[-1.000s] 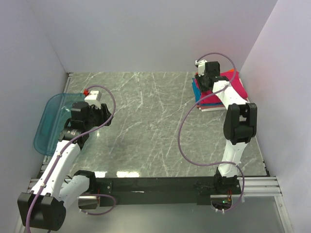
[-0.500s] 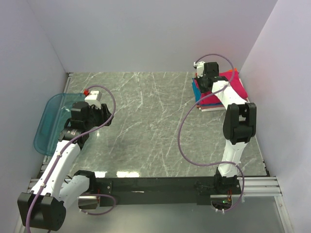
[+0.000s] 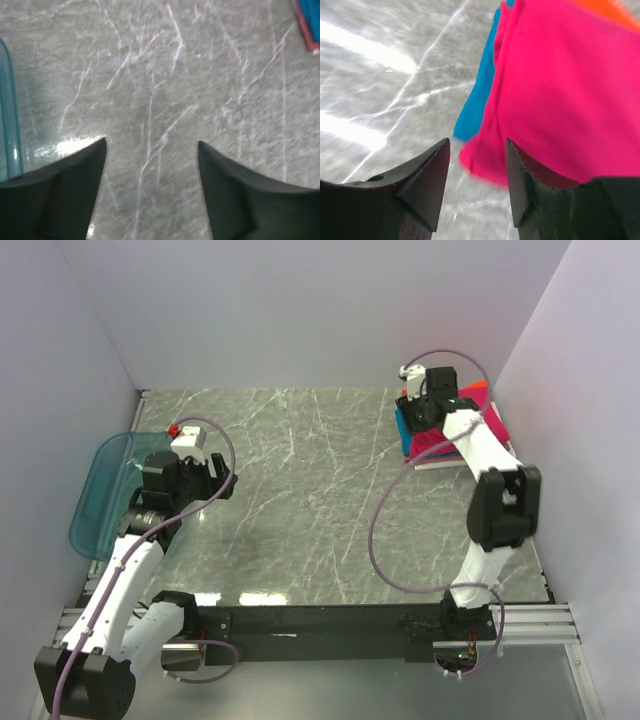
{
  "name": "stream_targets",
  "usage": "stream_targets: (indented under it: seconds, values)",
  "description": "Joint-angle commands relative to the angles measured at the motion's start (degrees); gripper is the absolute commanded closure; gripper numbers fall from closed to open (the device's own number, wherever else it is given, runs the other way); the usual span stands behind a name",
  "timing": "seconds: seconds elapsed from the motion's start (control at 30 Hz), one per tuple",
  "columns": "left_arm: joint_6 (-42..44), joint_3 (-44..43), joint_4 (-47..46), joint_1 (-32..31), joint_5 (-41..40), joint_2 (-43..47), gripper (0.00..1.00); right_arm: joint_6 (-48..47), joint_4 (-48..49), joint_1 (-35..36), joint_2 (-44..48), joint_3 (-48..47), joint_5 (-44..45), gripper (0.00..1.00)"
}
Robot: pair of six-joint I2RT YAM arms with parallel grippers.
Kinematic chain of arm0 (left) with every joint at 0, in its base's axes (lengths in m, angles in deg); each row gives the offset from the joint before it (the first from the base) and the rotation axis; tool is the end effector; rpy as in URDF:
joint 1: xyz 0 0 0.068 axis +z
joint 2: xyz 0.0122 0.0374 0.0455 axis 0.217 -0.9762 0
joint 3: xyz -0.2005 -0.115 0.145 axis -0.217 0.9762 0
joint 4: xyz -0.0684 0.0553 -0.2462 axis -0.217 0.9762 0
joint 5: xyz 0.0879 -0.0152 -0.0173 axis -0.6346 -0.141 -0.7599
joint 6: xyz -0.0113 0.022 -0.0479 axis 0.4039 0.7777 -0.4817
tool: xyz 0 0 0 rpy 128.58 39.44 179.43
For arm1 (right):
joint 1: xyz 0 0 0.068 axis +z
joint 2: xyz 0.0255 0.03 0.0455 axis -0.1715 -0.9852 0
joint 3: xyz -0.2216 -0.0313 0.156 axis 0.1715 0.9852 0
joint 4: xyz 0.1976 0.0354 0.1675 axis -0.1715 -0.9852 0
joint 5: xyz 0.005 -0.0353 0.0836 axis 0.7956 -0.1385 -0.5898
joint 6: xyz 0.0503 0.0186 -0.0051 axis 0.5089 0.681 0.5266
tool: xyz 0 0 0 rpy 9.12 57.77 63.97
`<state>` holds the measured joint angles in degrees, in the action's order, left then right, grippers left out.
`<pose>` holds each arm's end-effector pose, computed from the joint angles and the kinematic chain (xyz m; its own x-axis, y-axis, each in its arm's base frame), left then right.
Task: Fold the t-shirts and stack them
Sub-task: Reset both grippers
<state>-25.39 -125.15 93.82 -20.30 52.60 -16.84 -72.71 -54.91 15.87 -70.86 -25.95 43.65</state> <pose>0.1970 -0.0333 0.2937 -0.4859 -0.1354 -0.8635 0.1992 0.9448 -0.2603 0.4227 0.0478 0.2727 -0.6063 -0.4212 -0.6746 -0.4161 0.8909 -0.1823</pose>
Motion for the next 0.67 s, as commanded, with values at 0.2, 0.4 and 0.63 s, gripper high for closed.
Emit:
stream_targets:
  seconds: [0.2, 0.4, 0.63]
  values:
    - [-11.65, -0.29, -6.73, 1.18, 1.47, 6.91, 0.0, 5.35, 15.67, -1.33, 42.43, 26.87, 5.12, 0.05]
    - [-9.99, -2.67, -2.42, 3.29, -6.8, 8.84, 0.01, 20.83, 16.68, -4.15, 61.11, 37.01, 16.79, 0.02]
    - [-9.46, -1.53, -1.02, 3.29, -7.51, 9.54, 0.0, 22.95, 15.26, -4.24, 67.97, 42.03, 22.61, 0.02]
